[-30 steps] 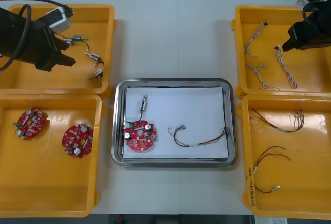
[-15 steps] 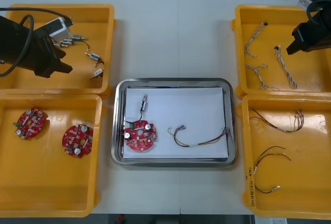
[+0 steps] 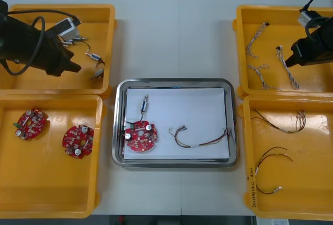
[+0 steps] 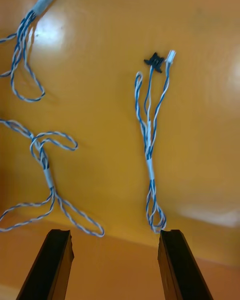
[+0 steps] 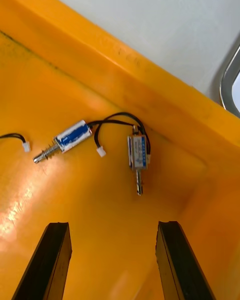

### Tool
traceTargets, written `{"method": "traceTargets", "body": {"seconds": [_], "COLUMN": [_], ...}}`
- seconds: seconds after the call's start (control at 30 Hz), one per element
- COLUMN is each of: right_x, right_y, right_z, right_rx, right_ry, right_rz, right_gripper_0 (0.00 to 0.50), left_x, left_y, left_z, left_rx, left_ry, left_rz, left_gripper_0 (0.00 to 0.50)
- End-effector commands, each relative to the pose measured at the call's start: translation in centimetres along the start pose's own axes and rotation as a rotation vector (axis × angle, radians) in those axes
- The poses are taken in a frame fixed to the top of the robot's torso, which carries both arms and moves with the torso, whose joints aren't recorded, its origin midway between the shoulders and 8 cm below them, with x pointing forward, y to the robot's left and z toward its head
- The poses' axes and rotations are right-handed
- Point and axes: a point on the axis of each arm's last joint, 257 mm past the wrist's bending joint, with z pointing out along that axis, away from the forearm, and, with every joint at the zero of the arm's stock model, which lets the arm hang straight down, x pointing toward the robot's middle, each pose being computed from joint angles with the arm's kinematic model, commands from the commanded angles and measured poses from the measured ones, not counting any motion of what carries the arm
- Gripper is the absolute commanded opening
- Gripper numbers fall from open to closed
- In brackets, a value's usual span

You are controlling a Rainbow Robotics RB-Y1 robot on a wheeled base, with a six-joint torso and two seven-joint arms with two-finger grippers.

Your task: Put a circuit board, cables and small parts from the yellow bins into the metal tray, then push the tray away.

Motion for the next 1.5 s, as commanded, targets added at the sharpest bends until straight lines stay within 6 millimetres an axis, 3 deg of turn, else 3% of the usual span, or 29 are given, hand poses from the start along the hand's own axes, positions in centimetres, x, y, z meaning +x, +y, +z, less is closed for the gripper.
{"method": "traceTargets", "body": {"seconds": [0.03, 0.33, 0.77, 1.23, 1.5], "right_x": [-1.7, -2.6, -1.2, -1.5, -0.8], "right_y": [-0.7, -1.2, -1.6, -2.5, -2.6], "right_z": [-0.2, 1.4, 4.9, 6.6, 8.1], "right_rx": [0.074, 0.147, 0.16, 0.171, 0.152], "right_ry": [-0.057, -0.099, -0.105, -0.138, -0.13], "right_rz": [-0.038, -0.087, -0.107, -0.088, -0.061], "right_gripper_0": [0.5, 0.5, 0.5, 0.5, 0.5], "left_x": [-3.1, -3.6, -4.2, -4.1, -4.0], "left_y": [0.5, 0.3, -0.4, -1.6, -1.7], "left_z": [0.4, 1.8, 4.2, 6.1, 6.4], "left_rx": [-0.017, -0.018, -0.012, -0.011, -0.015], "left_ry": [-0.03, -0.029, -0.03, -0.011, -0.009], "left_rz": [0.005, -0.003, -0.026, -0.04, -0.051], "left_gripper_0": [0.5, 0.5, 0.5, 0.5, 0.5]}}
